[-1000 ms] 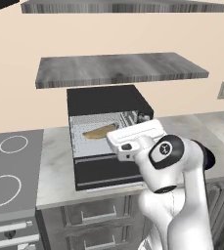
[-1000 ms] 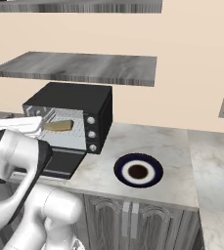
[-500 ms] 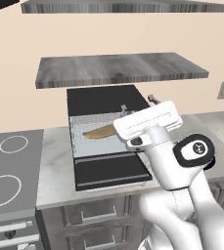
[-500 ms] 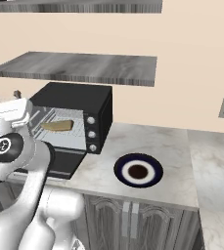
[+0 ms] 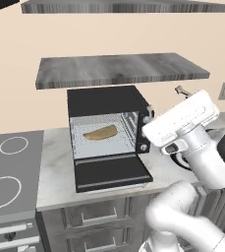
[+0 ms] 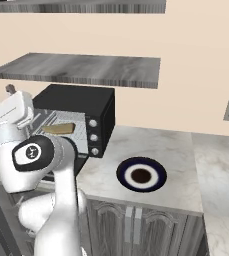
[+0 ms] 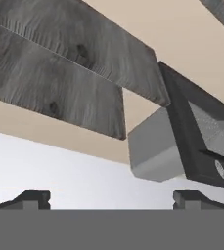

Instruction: Pull the toaster oven rack outwards. Pick up the baguette from the plate and place it on the toaster oven rack. Close the toaster oven door fully and set the temperature to the lowest setting.

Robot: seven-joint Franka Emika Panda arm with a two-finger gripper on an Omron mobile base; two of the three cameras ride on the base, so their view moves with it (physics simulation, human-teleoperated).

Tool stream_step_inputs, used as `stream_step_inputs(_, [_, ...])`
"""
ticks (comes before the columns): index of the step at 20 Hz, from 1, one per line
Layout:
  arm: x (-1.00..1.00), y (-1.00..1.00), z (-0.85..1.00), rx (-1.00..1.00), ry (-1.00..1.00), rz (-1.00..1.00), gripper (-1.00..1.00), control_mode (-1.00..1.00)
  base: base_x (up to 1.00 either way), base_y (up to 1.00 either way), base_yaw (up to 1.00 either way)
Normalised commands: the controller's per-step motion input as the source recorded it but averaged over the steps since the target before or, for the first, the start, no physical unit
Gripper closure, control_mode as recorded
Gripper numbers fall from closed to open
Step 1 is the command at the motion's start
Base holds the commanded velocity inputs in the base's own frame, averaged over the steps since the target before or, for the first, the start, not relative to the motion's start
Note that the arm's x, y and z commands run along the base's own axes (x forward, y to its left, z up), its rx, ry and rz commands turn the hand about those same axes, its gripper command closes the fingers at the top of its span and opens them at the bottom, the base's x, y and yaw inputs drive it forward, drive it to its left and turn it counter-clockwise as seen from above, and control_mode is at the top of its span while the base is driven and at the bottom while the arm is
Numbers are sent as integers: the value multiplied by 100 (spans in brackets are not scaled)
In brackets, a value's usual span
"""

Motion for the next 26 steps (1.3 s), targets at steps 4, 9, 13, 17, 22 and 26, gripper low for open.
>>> stream_step_inputs(4, [0,0,-52,-1,-49,-3,-100,-100,0,0,0])
stream_step_inputs(9, [0,10,-73,-21,-57,-11,-100,-100,0,0,0])
stream_step_inputs(13, [0,2,-75,-23,-63,-20,-100,-100,0,0,0])
stream_step_inputs(17, [0,3,-66,-16,-63,-20,-100,-100,0,0,0])
stream_step_inputs(22, [-54,-11,-37,-4,-55,-29,-100,-100,0,0,0])
stream_step_inputs(26, [-84,-54,-22,-1,-40,-38,-100,-100,0,0,0])
